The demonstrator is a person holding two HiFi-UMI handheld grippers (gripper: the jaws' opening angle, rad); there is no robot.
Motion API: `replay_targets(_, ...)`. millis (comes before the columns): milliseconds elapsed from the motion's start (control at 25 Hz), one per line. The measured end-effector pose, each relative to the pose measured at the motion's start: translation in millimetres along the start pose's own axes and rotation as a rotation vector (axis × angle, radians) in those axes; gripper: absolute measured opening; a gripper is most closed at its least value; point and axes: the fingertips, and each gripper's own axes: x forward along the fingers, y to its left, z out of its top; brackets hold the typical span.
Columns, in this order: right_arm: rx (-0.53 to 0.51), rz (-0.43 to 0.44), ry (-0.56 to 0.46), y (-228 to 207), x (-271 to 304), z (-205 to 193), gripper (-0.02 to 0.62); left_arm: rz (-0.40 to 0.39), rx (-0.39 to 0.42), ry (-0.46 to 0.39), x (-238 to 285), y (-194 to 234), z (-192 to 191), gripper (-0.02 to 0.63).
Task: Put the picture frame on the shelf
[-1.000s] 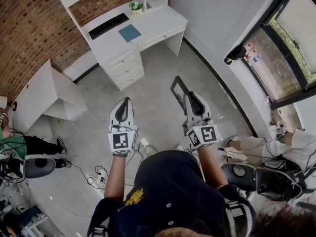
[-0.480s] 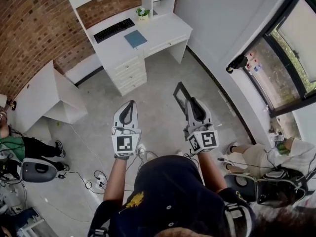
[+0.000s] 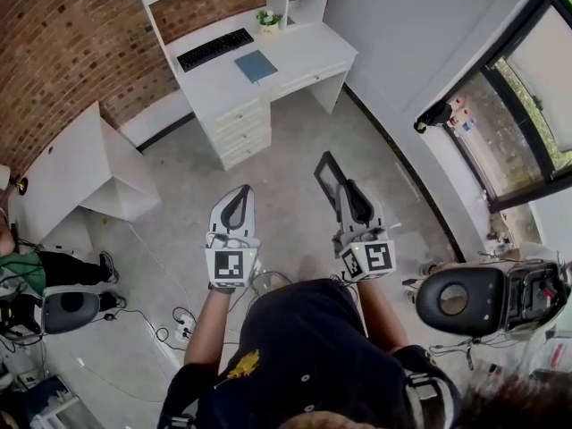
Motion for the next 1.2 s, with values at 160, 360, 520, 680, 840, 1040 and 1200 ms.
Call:
replay_targets(160, -0.037, 0.036, 0.025, 16, 15, -5, 0.066, 0.003, -0.010, 0.035, 2, 20, -14, 0.017)
replay_targets(360, -0.053, 0.032, 0.024, 14, 45, 2, 0.066, 0.008, -0.019, 0.039, 27, 45, -10, 0.017)
replay_targets(520, -0.053, 0.016, 0.020, 1, 73, 1, 0.066, -0.006, -0.009, 0.033, 52, 57, -12, 0.017)
replay_targets(680, -0.046, 0.023, 0.017, -22, 110, -5, 0.066, 0.001, -0.022, 0.028, 94, 67, -19, 0.017)
replay_targets(840, -0.037, 0.036, -0.001, -47, 149, -11, 0.066, 0.001, -0.009, 0.043, 144, 73, -32, 0.017)
replay_targets(1040, -0.023, 0.063, -0.012, -86, 196, -4, 0.066, -0.005, -0.013, 0.025, 205, 73, -26, 0.017)
replay_targets(1200, 0.004, 0.090, 0.002, -128, 254, -1, 0.066, 0.034, -0.017, 0.052, 273, 94, -19, 0.017)
